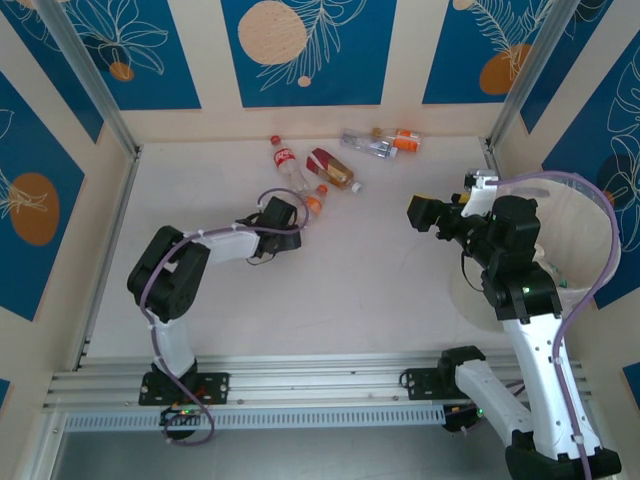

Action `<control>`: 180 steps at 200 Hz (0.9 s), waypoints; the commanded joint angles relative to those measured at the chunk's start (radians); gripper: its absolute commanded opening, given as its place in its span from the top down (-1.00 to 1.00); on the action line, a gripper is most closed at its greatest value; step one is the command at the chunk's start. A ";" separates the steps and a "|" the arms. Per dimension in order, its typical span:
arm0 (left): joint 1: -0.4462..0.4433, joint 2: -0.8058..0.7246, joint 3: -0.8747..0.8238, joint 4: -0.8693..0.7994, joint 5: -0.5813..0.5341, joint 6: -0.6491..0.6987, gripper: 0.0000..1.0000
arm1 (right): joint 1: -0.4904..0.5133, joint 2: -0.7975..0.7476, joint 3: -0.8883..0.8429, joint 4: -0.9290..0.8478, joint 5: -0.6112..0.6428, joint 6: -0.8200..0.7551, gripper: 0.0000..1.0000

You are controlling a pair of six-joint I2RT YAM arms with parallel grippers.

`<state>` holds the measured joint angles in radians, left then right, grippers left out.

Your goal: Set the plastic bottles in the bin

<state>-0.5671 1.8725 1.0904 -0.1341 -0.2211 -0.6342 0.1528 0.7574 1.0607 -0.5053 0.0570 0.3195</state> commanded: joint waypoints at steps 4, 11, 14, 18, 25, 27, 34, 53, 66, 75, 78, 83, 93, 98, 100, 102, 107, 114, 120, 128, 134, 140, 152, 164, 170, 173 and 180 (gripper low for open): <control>0.003 -0.065 -0.050 0.059 0.034 0.033 -0.24 | 0.015 0.006 0.023 0.014 0.021 -0.009 -0.99; 0.003 -0.082 -0.068 0.077 0.037 0.040 -0.21 | 0.020 0.009 0.022 0.018 0.025 -0.004 -0.98; 0.003 -0.092 -0.076 0.085 0.037 0.043 -0.20 | 0.023 0.010 0.022 0.020 0.032 -0.001 -0.99; 0.003 -0.105 -0.086 0.095 0.039 0.049 -0.17 | 0.028 0.012 0.020 0.020 0.044 0.004 -0.99; 0.003 -0.127 -0.104 0.112 0.042 0.060 -0.14 | 0.033 0.015 0.018 0.024 0.062 0.012 -0.99; 0.003 -0.134 -0.108 0.116 0.042 0.063 -0.13 | 0.035 0.016 0.017 0.026 0.065 0.014 -0.99; 0.004 -0.158 -0.128 0.137 0.048 0.075 -0.10 | 0.039 0.019 0.014 0.029 0.074 0.022 -0.99; 0.003 -0.236 -0.192 0.219 0.085 0.118 -0.02 | 0.042 0.026 0.003 0.058 0.047 0.048 -0.99; 0.003 -0.292 -0.241 0.293 0.130 0.150 0.01 | 0.045 0.035 0.000 0.079 0.002 0.067 -0.99; 0.001 -0.329 -0.266 0.336 0.170 0.171 0.03 | 0.049 0.047 0.001 0.087 -0.013 0.084 -0.99; 0.002 -0.341 -0.272 0.345 0.181 0.177 0.04 | 0.052 0.051 0.002 0.088 -0.014 0.089 -0.99; 0.000 -0.358 -0.280 0.359 0.202 0.186 0.06 | 0.056 0.059 0.005 0.089 -0.011 0.097 -0.98; -0.002 -0.386 -0.293 0.382 0.242 0.195 0.07 | 0.064 0.072 0.010 0.092 -0.001 0.113 -0.99; -0.004 -0.399 -0.298 0.395 0.262 0.197 0.08 | 0.068 0.078 0.010 0.095 -0.002 0.119 -0.99; -0.005 -0.403 -0.301 0.400 0.269 0.196 0.08 | 0.069 0.080 0.011 0.096 -0.003 0.122 -0.99; -0.006 -0.407 -0.303 0.406 0.278 0.194 0.08 | 0.069 0.082 0.011 0.098 -0.004 0.126 -0.99; -0.008 -0.417 -0.310 0.424 0.304 0.191 0.09 | 0.074 0.093 0.010 0.105 -0.012 0.135 -0.99; -0.010 -0.426 -0.318 0.454 0.354 0.180 0.10 | 0.079 0.102 0.010 0.112 -0.028 0.145 -0.99; -0.014 -0.432 -0.322 0.476 0.400 0.172 0.11 | 0.083 0.113 0.011 0.120 -0.050 0.152 -0.99; -0.020 -0.440 -0.322 0.498 0.457 0.163 0.12 | 0.092 0.129 0.014 0.127 -0.077 0.164 -0.99; -0.026 -0.445 -0.320 0.512 0.487 0.158 0.13 | 0.099 0.146 0.019 0.130 -0.097 0.171 -0.99; -0.033 -0.450 -0.317 0.531 0.515 0.151 0.14 | 0.108 0.160 0.027 0.129 -0.111 0.175 -0.99; -0.041 -0.458 -0.317 0.582 0.569 0.129 0.15 | 0.134 0.195 0.046 0.124 -0.128 0.184 -0.99; -0.046 -0.464 -0.313 0.640 0.623 0.109 0.15 | 0.161 0.228 0.067 0.119 -0.144 0.194 -0.99; -0.046 -0.464 -0.307 0.662 0.654 0.101 0.16 | 0.173 0.244 0.080 0.116 -0.154 0.199 -0.99; -0.047 -0.463 -0.302 0.669 0.666 0.098 0.15 | 0.181 0.252 0.086 0.114 -0.160 0.202 -0.99; -0.049 -0.463 -0.291 0.679 0.690 0.095 0.15 | 0.193 0.271 0.102 0.109 -0.174 0.206 -0.99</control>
<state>-0.6022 1.4387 0.7784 0.3985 0.2932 -0.5072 0.3038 0.9901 1.0927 -0.4080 -0.0391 0.4873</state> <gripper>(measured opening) 0.564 0.993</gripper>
